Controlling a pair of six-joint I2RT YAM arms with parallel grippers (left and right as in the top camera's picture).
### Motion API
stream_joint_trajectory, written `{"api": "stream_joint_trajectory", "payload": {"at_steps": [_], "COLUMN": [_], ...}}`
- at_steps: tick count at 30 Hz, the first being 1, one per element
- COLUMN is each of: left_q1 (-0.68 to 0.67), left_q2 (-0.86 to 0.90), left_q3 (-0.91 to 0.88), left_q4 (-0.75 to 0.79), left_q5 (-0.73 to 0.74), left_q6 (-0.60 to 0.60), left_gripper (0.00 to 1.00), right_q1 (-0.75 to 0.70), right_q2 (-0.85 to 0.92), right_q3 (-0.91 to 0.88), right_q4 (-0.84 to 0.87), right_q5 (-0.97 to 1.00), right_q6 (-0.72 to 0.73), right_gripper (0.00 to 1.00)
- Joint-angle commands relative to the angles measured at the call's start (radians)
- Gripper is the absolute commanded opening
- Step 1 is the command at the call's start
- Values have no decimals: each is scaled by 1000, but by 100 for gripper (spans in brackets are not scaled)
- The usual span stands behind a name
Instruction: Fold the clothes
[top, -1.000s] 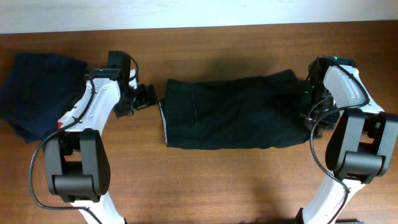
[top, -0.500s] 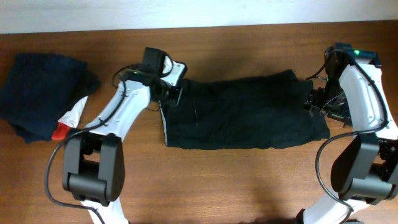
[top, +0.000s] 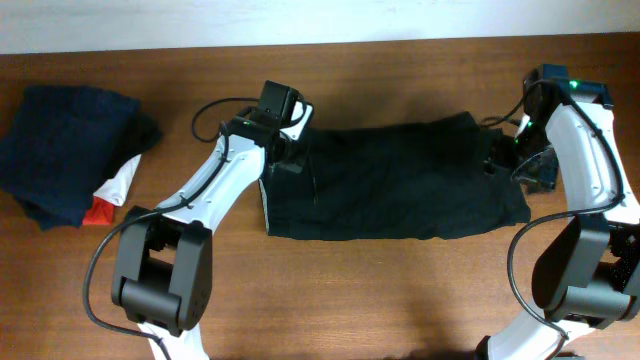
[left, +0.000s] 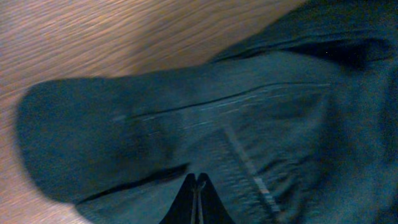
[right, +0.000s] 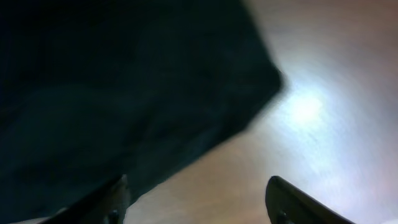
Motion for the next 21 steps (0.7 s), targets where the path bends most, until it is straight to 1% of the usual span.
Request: {"api": "stream_joint_trajectory", "payload": {"at_steps": [1,2,3,5,9,12,13,15,17,19,21], "left_q1": [-38,-50,-59,-76,-81,-72,-66,-32,20,76,115], "left_q2": [20,34,46,70,116,151,160,191,208,212,211], "left_q3": [22,22,22,22,22,38,51,98,143,191,247], "left_q4": [29,43,57,90,244,380,398,443,452,422,319], "left_q5": [101,102,102,105,105,92,71,-15,-30,13,89], "left_q6": [35,34,34,34,29,-18,-37,-126,-224,-296,-303], "left_gripper": [1,0,1,0,1,0,1,1,1,1,0], "right_q1": [4,10,15,24,49,55,55,55,56,57,57], "right_q2": [-8,-8,-8,-8,-8,-8,-8,-8,-8,-8,-8], "right_q3": [6,6,5,5,5,5,5,5,5,5,5], "right_q4": [23,23,22,22,21,18,15,11,13,25,42], "right_q5": [-236,-235,-235,-236,-234,-235,-235,-236,-236,-240,-240], "right_q6": [-174,-175,-175,-186,-193,-193,-193,-192,-193,-193,-193], "right_gripper": [61,57,56,56,56,56,56,56,56,56,56]}}
